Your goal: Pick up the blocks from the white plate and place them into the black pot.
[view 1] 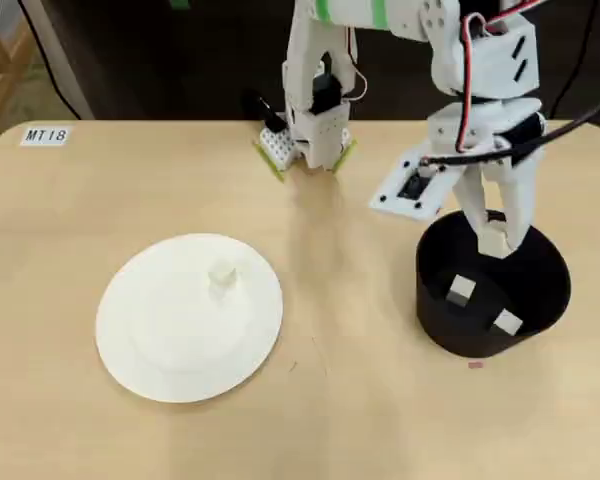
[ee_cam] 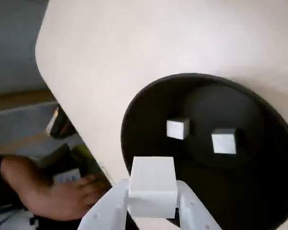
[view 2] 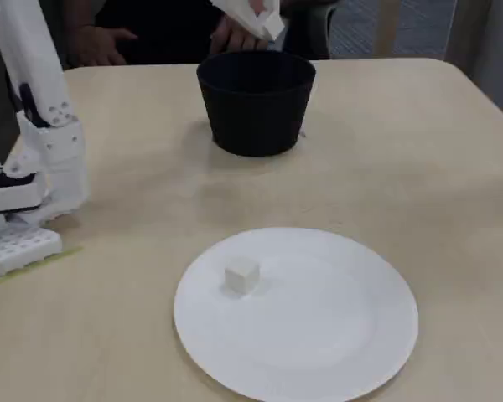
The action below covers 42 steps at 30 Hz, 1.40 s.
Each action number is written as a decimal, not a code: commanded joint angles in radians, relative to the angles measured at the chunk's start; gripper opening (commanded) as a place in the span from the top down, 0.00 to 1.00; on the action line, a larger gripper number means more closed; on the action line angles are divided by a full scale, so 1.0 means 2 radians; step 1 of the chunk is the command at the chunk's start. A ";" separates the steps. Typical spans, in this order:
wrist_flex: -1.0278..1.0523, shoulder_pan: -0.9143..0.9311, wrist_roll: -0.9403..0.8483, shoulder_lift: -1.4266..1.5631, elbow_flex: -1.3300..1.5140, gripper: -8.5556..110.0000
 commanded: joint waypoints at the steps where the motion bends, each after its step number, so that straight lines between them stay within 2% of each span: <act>1: -0.062 -0.010 -0.001 0.032 0.066 0.95; 4: -0.114 -0.008 -0.006 0.027 0.119 0.95; 11: -0.126 -0.002 -0.017 0.003 0.128 0.95; 12: -0.127 -0.003 -0.017 0.005 0.128 0.92; 14: -0.127 -0.008 -0.038 0.011 0.130 0.71; 15: -0.127 -0.008 -0.041 0.012 0.130 0.66; 17: -0.128 -0.007 -0.041 0.015 0.130 0.65; 21: -0.131 0.003 -0.039 0.026 0.132 0.67; 24: -0.172 0.017 -0.031 0.064 0.169 0.73; 28: -0.286 0.062 0.019 0.182 0.299 0.94; 32: -0.303 0.133 0.031 0.257 0.357 0.95; 38: -0.275 0.234 0.038 0.245 0.337 0.95; 42: -0.179 0.318 0.063 0.169 0.239 0.95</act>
